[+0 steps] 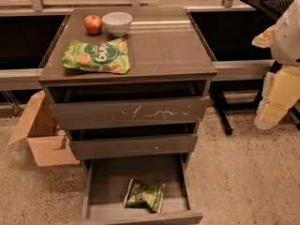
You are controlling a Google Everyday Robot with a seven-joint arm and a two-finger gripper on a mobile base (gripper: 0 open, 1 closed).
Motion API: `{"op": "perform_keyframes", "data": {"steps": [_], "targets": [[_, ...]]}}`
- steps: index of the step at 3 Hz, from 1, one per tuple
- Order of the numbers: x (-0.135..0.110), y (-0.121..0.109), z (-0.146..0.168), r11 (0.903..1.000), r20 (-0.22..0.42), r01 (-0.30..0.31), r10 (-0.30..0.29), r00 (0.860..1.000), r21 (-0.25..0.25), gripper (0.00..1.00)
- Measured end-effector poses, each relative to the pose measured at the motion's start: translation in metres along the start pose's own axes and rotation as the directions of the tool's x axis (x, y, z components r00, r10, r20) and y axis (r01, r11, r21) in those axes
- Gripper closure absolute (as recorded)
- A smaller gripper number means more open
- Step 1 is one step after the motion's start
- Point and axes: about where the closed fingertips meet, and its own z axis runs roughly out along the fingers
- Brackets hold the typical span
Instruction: Pick green jalapeno chip bag from bottom drawer and place on counter
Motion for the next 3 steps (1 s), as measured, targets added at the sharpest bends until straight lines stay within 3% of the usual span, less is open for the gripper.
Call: {"op": "perform_keyframes", "data": {"steps": [1,2,3], "targets": [[0.000,0.000,0.000,1.0000,0.000,0.000,0.000,1.000,0.000,0.00],[-0.006,0.003,0.011,0.9993,0.025,0.037,-0.037,0.999,0.001,0.00],[-0.011,0.011,0.050,0.9962,0.084,0.077,-0.074,0.994,-0.039,0.00]]}}
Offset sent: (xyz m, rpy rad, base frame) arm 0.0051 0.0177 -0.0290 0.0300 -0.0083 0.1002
